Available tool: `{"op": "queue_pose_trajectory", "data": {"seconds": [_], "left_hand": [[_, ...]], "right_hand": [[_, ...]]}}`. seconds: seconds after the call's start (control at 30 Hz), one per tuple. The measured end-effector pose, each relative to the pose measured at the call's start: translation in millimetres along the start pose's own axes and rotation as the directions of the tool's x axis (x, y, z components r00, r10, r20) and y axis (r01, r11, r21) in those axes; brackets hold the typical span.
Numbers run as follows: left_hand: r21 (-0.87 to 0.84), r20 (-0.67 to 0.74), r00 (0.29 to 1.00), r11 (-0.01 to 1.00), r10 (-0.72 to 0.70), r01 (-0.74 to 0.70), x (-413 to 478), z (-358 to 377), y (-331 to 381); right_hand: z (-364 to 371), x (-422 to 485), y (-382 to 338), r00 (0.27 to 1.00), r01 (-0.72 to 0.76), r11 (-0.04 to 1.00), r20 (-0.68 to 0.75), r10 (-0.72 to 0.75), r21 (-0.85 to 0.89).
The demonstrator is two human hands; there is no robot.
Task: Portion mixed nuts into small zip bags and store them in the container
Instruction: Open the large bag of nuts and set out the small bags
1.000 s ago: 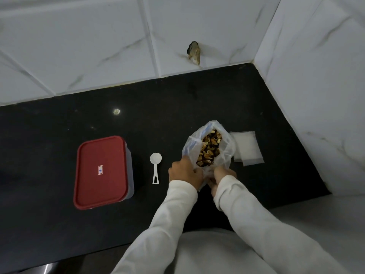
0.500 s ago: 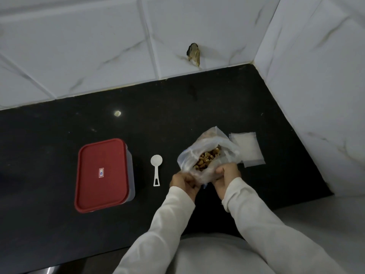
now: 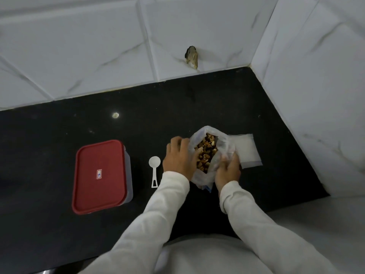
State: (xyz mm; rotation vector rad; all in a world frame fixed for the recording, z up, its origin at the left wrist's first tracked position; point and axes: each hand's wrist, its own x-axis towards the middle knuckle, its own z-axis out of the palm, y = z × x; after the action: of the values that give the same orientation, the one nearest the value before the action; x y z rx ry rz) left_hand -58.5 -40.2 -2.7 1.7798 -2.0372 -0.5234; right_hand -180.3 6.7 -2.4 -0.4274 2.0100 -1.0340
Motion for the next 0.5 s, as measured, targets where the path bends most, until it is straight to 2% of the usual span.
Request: {"op": "queue_pose_trajectory", "data": {"seconds": [0.07, 0.13, 0.17, 0.23, 0.27, 0.3, 0.33, 0.37, 0.43, 0.5], "left_hand": [[-0.022, 0.030, 0.999, 1.000, -0.011, 0.011, 15, 1, -1], [-0.188, 0.060, 0.985, 0.967, -0.163, 0.172, 21, 2, -2], [-0.291, 0.096, 0.958, 0.913, -0.269, 0.285, 22, 3, -5], [-0.494, 0.262, 0.854, 0.698, -0.450, 0.519, 27, 8, -15], [-0.545, 0.388, 0.774, 0.552, -0.501, 0.631, 29, 10, -19], [-0.526, 0.508, 0.688, 0.446, -0.518, 0.724, 30, 10, -21], [-0.467, 0.575, 0.640, 0.438, -0.510, 0.769, 30, 8, -22], [-0.435, 0.570, 0.647, 0.482, -0.506, 0.760, 28, 7, -22], [-0.476, 0.418, 0.772, 0.608, -0.479, 0.636, 20, 7, -24], [-0.391, 0.230, 0.918, 0.833, -0.323, 0.391, 9, -2, -23]], "right_hand": [[5, 5, 1, 0.998, -0.059, 0.998, -0.014, 0.059, 0.014], [5, 9, 2, 0.995, -0.097, 0.995, -0.009, 0.097, 0.022], [4, 10, 1, 0.992, -0.123, 0.992, -0.009, 0.123, 0.037], [1, 16, -8, 0.964, -0.263, 0.954, -0.002, 0.266, 0.142], [-1, 20, -9, 0.947, -0.322, 0.938, 0.044, 0.319, 0.128], [-2, 21, -13, 0.926, -0.376, 0.920, 0.077, 0.369, 0.109], [-3, 24, -12, 0.913, -0.405, 0.913, 0.066, 0.402, 0.043], [-4, 25, -11, 0.913, -0.404, 0.915, 0.058, 0.404, -0.020], [-7, 25, 2, 0.971, -0.186, 0.974, 0.130, 0.202, -0.128], [-11, 17, 12, 0.983, 0.133, 0.966, 0.153, -0.100, -0.222]]}}
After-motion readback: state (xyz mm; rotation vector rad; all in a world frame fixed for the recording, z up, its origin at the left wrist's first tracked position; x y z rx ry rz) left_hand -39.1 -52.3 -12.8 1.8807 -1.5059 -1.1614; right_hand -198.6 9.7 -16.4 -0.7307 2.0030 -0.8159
